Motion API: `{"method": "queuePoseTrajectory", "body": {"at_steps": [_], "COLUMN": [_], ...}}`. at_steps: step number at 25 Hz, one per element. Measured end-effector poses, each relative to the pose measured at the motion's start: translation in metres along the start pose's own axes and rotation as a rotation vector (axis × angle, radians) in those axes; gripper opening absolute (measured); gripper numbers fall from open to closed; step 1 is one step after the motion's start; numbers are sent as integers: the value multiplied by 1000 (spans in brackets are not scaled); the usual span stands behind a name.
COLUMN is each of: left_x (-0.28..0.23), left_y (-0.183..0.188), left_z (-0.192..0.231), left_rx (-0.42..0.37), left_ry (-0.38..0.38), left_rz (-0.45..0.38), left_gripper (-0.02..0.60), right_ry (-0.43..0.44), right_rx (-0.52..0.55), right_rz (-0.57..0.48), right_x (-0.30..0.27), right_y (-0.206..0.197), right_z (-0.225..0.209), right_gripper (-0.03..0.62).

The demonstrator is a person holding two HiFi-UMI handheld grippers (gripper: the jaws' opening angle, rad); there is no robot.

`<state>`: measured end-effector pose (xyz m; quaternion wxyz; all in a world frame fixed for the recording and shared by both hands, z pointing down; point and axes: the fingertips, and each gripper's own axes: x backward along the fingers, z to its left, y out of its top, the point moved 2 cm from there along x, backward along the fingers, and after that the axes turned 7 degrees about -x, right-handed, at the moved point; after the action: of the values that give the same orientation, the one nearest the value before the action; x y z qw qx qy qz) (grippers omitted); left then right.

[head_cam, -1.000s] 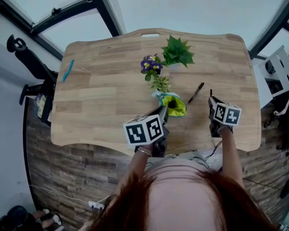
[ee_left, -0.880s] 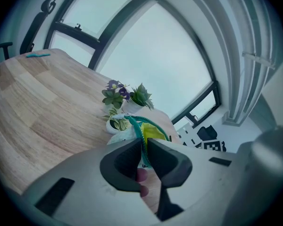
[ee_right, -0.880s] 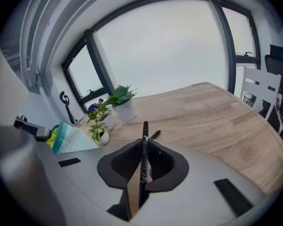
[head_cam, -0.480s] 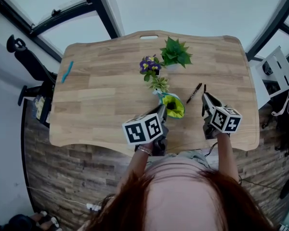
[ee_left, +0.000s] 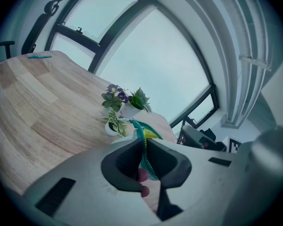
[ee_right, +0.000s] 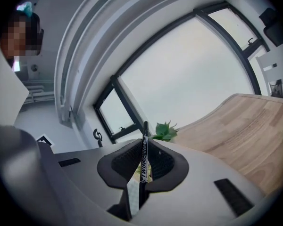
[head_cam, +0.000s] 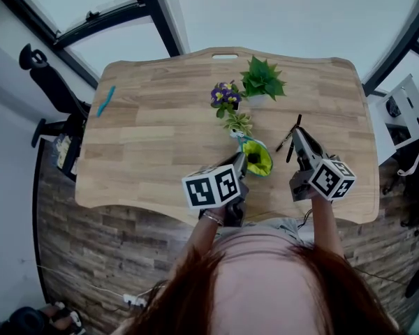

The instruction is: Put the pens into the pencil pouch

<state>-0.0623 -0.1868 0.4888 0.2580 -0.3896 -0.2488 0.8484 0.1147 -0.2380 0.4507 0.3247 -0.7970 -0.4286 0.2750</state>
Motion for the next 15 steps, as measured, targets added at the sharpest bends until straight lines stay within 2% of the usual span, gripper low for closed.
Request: {"method": "queuePoseTrajectory", "body": {"at_steps": [10, 15], "left_x": [1, 1], "left_y": [-2, -2], "left_z": [-2, -3], "left_rx": [10, 2], "left_ry": [-14, -14], "left_rz": [-5, -8], "left_gripper": [18, 18], "right_ry": [247, 338], "right_rx": [-12, 14], "right_rz": [-104, -100], "right_x": [-3, -10], "right_y": [20, 18], "right_z": [61, 80], "right_gripper": [34, 34]}}
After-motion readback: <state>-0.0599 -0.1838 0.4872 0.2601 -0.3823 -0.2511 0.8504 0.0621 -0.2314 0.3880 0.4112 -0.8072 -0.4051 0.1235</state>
